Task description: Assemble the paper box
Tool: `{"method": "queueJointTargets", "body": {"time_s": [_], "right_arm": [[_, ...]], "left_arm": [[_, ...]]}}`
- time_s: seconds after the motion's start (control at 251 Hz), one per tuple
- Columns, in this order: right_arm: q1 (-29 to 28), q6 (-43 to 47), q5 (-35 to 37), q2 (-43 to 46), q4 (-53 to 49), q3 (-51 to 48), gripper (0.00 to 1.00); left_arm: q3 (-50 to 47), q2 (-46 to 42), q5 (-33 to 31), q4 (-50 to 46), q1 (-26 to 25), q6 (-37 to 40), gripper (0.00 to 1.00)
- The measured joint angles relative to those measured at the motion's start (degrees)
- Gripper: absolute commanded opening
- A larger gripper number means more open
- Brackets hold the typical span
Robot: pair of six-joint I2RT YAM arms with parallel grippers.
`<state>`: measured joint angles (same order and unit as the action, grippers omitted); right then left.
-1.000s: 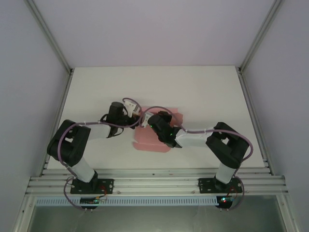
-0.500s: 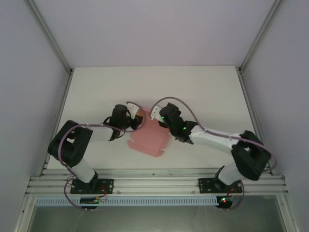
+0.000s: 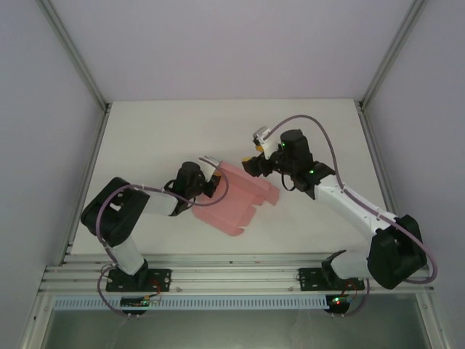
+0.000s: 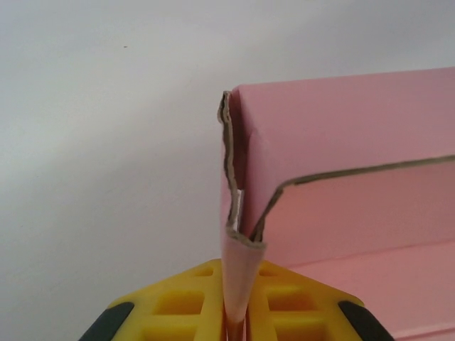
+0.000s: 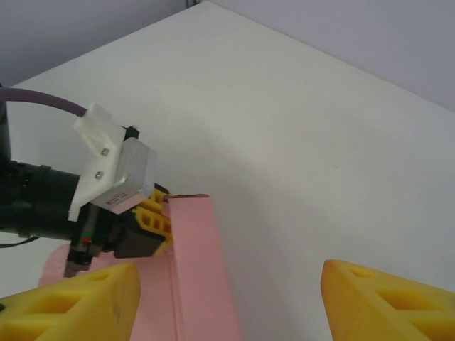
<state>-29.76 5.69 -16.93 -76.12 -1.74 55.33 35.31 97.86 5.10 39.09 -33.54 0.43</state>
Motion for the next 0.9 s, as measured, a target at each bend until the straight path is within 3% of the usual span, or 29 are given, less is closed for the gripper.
{"method": "queueJointTargets", "body": {"time_s": [0.243, 0.443, 0.575, 0.722, 0.798, 0.902], "right_arm": [[0.2, -3.0, 5.4, -14.4, -6.1, 11.1, 0.61], [-0.6, -3.8, 5.6, -25.1, -9.7, 18.5, 0.53], [-2.3, -4.0, 5.3, -27.8, -11.7, 18.6, 0.52], [-3.9, -4.0, 5.4, -27.8, -10.7, 18.2, 0.52], [-4.3, -4.0, 6.3, -27.8, -9.7, 17.8, 0.51], [-4.6, -4.0, 8.0, -27.8, -8.7, 17.5, 0.51]], "left_arm": [[0.2, 2.0, 0.0, 0.9, 0.0, 0.2, 0.15], [0.4, 2.5, -0.3, 1.0, -0.3, 0.0, 0.18], [1.4, 2.5, -0.5, -0.5, -0.3, -1.0, 0.25], [2.9, 2.5, -1.2, -2.1, -0.3, -2.2, 0.25], [3.3, 2.5, -1.6, -2.9, -0.3, -2.5, 0.24], [3.7, 2.5, -2.6, -3.6, -0.3, -2.7, 0.13]]}}
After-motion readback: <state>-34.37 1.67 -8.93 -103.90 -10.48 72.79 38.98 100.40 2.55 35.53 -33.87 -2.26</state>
